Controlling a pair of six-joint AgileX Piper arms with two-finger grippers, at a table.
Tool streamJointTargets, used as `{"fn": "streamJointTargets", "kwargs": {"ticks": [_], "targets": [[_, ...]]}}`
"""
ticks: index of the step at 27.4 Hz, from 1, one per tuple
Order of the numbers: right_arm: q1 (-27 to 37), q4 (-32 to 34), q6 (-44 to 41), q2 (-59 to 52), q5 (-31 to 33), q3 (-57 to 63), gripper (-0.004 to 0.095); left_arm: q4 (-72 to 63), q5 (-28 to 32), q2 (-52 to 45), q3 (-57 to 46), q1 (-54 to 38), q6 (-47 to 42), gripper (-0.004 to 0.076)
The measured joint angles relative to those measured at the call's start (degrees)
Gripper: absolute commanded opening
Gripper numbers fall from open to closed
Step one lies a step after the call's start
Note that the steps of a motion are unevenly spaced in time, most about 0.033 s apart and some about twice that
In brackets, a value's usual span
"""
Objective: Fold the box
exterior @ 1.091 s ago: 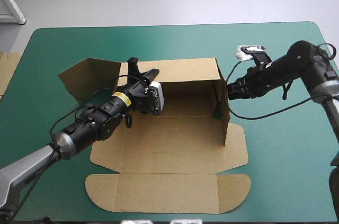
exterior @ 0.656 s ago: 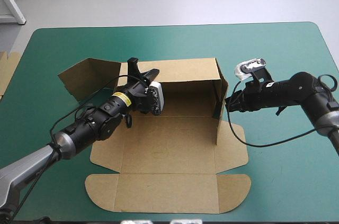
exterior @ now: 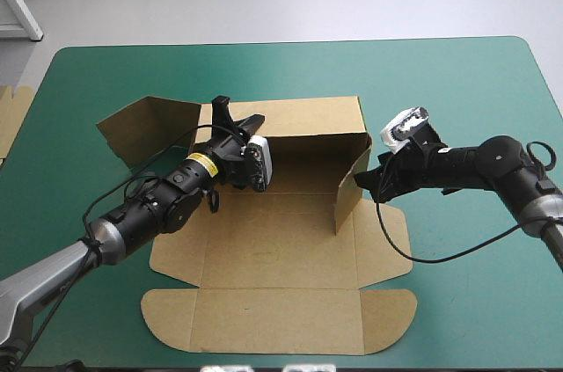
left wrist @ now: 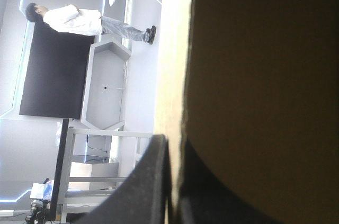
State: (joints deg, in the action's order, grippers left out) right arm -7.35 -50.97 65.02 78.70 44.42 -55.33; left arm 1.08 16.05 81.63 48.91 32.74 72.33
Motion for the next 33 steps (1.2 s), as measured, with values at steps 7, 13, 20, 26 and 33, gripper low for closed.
{"fn": "streamJointTargets", "kwargs": {"ticks": [7, 13, 20, 26, 33], "targets": [[0.00, -7.31, 8.16, 0.00, -2.85, 0.00, 0.0653, 0.00, -0.06, 0.00, 0.00, 0.00, 0.86, -0.0010], [0.00, -10.66, 7.65, 0.81, -3.21, 0.00, 0.0645, 0.00, -0.11, 0.06, 0.00, 0.00, 2.10, -0.0010], [-0.48, -9.89, 2.61, 2.31, -2.78, -0.11, 0.0557, 0.38, -0.11, 0.09, 0.00, 0.00, 3.55, -0.0010], [-4.37, 1.13, -8.88, 3.17, -3.25, -4.59, 0.0537, 0.44, -0.16, 0.16, 0.00, 0.00, 3.66, -0.0010], [-8.66, 9.79, -23.08, 3.99, -5.32, -7.42, 0.0536, 0.44, -0.01, 0.29, 0.00, 0.00, 3.97, -0.0010]]}}
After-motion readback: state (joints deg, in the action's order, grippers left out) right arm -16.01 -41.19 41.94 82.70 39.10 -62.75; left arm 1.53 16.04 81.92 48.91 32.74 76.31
